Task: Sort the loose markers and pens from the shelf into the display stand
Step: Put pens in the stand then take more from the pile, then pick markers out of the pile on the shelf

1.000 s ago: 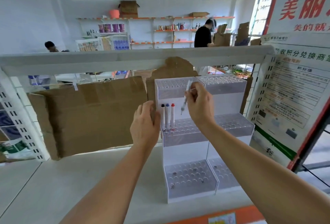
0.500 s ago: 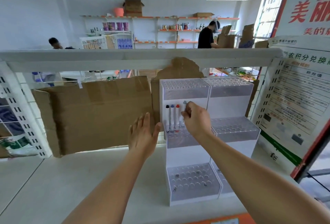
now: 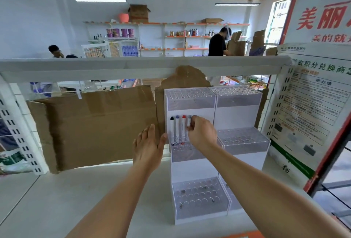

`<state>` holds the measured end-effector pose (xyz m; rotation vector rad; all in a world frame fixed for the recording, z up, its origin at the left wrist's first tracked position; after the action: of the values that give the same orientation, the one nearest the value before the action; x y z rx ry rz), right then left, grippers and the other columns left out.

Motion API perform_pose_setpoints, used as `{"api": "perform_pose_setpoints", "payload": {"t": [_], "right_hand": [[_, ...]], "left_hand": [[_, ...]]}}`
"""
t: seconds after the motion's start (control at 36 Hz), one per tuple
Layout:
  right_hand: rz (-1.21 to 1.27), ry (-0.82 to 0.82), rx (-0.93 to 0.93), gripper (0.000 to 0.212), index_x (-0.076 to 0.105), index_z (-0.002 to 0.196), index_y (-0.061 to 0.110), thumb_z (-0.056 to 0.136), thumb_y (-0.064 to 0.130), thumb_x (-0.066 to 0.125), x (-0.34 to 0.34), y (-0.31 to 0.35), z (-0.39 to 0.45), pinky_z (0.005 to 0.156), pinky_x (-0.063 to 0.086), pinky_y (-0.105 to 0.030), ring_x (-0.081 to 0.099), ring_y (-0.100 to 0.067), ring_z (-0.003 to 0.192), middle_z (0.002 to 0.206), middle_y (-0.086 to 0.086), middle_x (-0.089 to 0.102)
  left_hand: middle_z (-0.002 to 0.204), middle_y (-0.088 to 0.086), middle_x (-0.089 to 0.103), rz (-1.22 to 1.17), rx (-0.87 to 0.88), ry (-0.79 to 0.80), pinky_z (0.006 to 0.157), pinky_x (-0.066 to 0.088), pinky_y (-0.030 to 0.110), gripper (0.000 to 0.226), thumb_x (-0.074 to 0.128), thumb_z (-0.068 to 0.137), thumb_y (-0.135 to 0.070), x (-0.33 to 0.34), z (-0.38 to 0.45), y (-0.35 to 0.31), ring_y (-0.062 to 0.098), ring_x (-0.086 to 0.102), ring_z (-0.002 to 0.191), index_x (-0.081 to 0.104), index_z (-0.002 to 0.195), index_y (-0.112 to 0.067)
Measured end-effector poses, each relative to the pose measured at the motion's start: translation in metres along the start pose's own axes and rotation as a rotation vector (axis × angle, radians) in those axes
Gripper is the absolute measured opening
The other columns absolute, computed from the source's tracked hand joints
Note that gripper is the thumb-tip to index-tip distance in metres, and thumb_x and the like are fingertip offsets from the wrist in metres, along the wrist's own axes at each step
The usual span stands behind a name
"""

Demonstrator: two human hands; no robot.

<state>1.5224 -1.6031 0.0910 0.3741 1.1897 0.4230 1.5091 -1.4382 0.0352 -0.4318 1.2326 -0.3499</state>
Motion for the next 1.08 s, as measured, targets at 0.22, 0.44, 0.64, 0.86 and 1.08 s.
{"api": "perform_pose_setpoints", "payload": {"t": [0.22, 0.44, 0.64, 0.86, 1.08], "right_hand": [[-0.067, -0.005, -0.023, 0.018, 0.054, 0.115, 0.017, 0.097, 0.016, 0.049, 0.005, 0.003, -0.003, 0.068, 0.037, -0.026, 0.049, -0.015, 0.076, 0.097, 0.001, 0.063], [-0.072, -0.154, -0.150, 0.024, 0.046, 0.116, 0.018, 0.098, 0.034, 0.046, -0.006, 0.006, -0.026, 0.087, 0.041, -0.028, 0.054, -0.017, 0.099, 0.116, 0.001, 0.056], [-0.073, 0.014, -0.575, 0.032, 0.050, 0.127, 0.017, 0.098, 0.029, 0.046, 0.030, 0.062, -0.069, 0.100, 0.036, -0.034, 0.048, -0.020, 0.121, 0.131, 0.000, 0.054], [-0.164, 0.336, -0.718, 0.051, 0.031, 0.143, 0.018, 0.098, 0.040, 0.037, 0.102, 0.125, -0.131, 0.107, 0.028, -0.036, 0.037, -0.022, 0.131, 0.148, -0.002, 0.035], [-0.181, 0.515, -0.837, 0.057, 0.022, 0.148, 0.015, 0.100, 0.044, 0.030, 0.149, 0.209, -0.196, 0.111, 0.022, -0.035, 0.029, -0.022, 0.138, 0.154, -0.003, 0.027]], "left_hand": [[0.156, 0.006, 0.022, 0.009, -0.030, -0.001, 0.116, 0.015, 0.040, 0.067, 0.022, 0.096, -0.054, -0.002, -0.006, 0.003, 0.025, 0.018, 0.143, 0.016, 0.151, -0.016], [0.154, 0.005, 0.026, 0.103, -0.110, -0.048, 0.108, 0.024, 0.042, 0.062, 0.023, 0.097, -0.052, -0.019, -0.030, 0.020, 0.029, 0.027, 0.138, 0.022, 0.148, -0.016], [0.152, 0.005, 0.030, 0.215, -0.242, -0.078, 0.108, 0.022, 0.038, 0.099, 0.002, 0.074, -0.077, -0.048, -0.087, 0.058, 0.026, 0.027, 0.137, 0.023, 0.148, -0.014], [0.160, 0.002, 0.009, 0.355, -0.510, -0.007, 0.117, 0.013, 0.041, 0.069, 0.016, 0.096, -0.058, -0.092, -0.167, 0.138, 0.021, 0.010, 0.146, 0.007, 0.152, -0.020], [0.159, 0.002, 0.012, 0.378, -0.681, -0.042, 0.116, 0.012, 0.040, 0.068, 0.018, 0.097, -0.057, -0.150, -0.244, 0.216, 0.021, 0.012, 0.145, 0.012, 0.152, -0.018]]}}
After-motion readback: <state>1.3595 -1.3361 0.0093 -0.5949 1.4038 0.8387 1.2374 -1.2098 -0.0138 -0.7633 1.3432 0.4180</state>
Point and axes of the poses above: each hand's wrist, its own z-axis towards the middle knuckle, its own x-axis out of the palm, y = z × x, the point moved 3 cm from there along z, towards the middle knuckle
